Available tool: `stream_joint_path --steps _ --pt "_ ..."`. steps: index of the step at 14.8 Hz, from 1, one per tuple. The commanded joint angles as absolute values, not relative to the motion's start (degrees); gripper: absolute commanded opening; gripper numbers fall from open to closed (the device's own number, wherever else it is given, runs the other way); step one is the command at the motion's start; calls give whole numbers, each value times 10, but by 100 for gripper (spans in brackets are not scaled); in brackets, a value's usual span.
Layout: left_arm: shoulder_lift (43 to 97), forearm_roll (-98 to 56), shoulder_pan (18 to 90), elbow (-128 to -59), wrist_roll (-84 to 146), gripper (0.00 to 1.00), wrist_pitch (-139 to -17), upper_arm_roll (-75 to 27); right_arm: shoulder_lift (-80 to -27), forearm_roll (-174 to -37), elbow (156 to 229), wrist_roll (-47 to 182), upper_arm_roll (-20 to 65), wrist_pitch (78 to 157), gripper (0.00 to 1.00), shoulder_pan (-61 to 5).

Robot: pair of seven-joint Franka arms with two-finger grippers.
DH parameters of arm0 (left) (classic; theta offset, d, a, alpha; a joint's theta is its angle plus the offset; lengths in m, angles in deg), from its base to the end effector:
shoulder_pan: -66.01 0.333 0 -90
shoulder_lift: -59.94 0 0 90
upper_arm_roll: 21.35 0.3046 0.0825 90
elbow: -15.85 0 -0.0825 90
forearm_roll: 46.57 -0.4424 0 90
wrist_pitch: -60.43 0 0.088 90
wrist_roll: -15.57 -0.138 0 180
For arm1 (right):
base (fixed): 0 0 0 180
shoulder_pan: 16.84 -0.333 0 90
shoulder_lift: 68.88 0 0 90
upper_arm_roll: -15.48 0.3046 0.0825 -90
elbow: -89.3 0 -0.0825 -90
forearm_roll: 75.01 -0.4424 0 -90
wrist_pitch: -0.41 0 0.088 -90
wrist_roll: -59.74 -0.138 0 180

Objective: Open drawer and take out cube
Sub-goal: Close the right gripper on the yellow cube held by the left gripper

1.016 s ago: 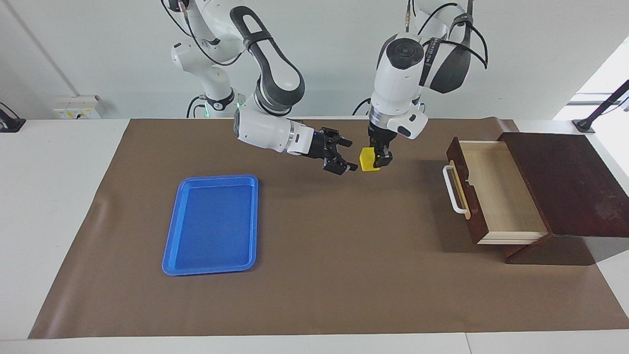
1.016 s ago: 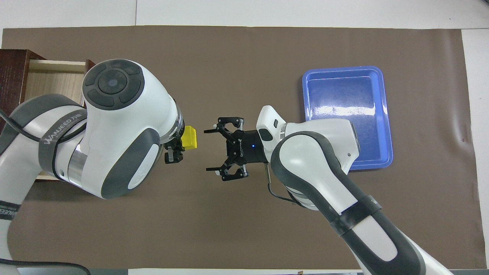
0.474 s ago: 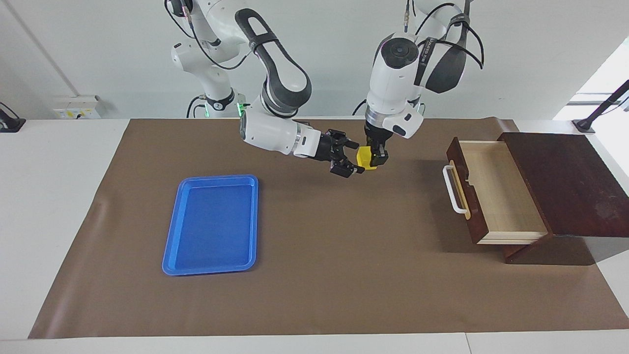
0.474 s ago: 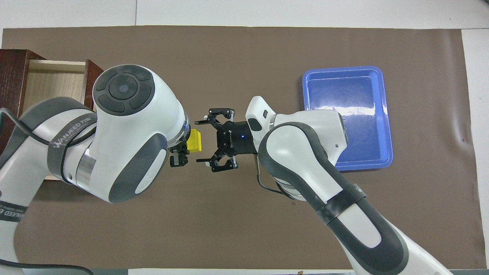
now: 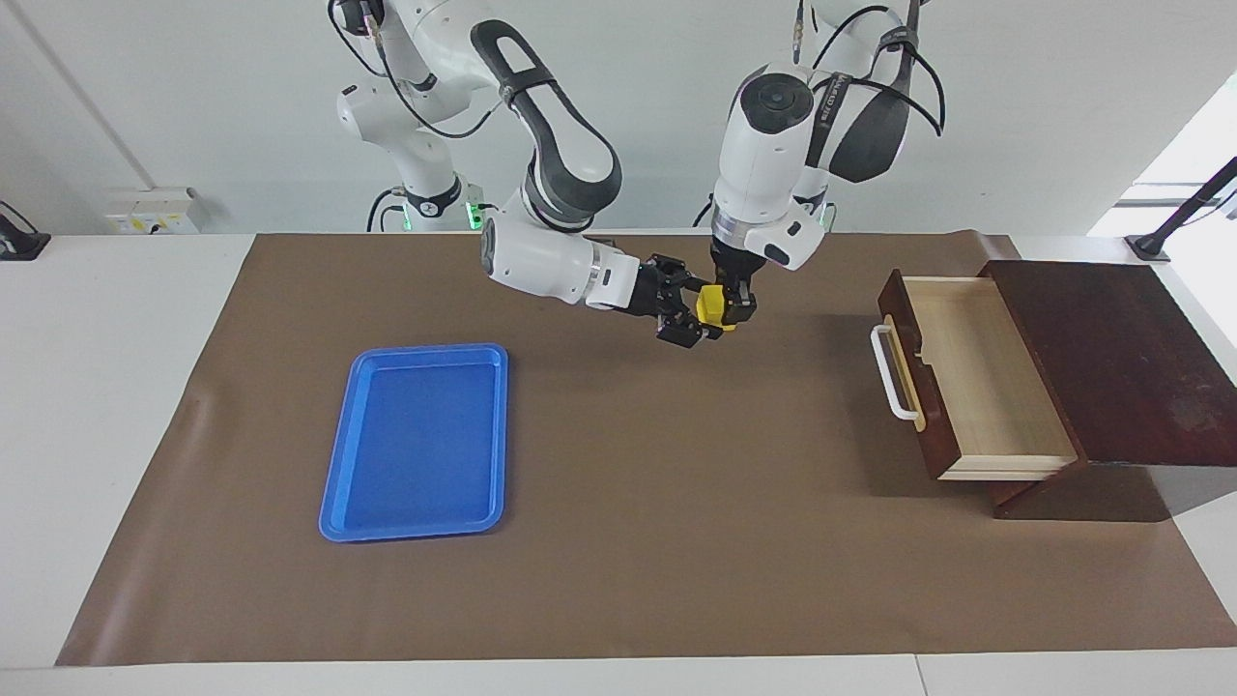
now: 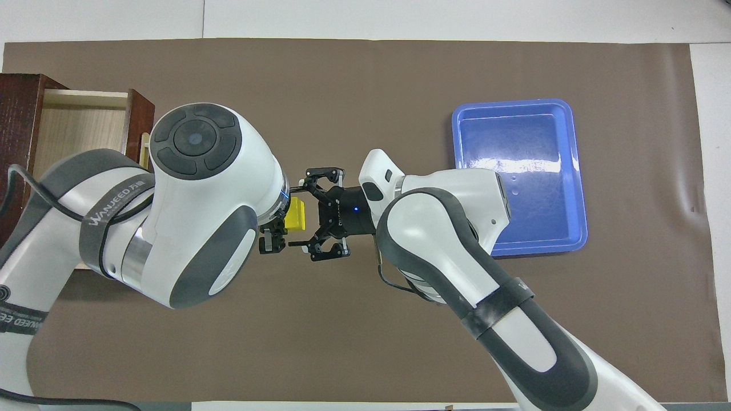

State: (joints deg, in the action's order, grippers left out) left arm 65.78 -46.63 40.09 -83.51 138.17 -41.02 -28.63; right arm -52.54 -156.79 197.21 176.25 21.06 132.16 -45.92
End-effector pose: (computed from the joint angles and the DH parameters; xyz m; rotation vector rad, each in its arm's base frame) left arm 0.5369 -0.3489 0.4483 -2.1897 -2.1669 0.0388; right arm 0.5554 0.4342 0.3295 -1.4841 -1.5978 -0.9736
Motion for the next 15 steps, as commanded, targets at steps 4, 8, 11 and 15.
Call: stream_joint_path --steps 4,8,11,15 --pt "636 -457 397 -858 1389 0 -421 -285 -519 -1570 1963 1755 211 1332 57 -461" --pt "636 -457 397 -857 1389 0 -421 -285 -519 -1570 1967 1754 210 1332 12 -458" --pt "636 -457 397 -857 1389 0 -421 -285 -519 -1570 1967 1752 210 1333 0 -458" --pt "636 -457 398 -856 1389 0 -421 -285 -520 -1568 1965 1753 210 1332 0 -454"
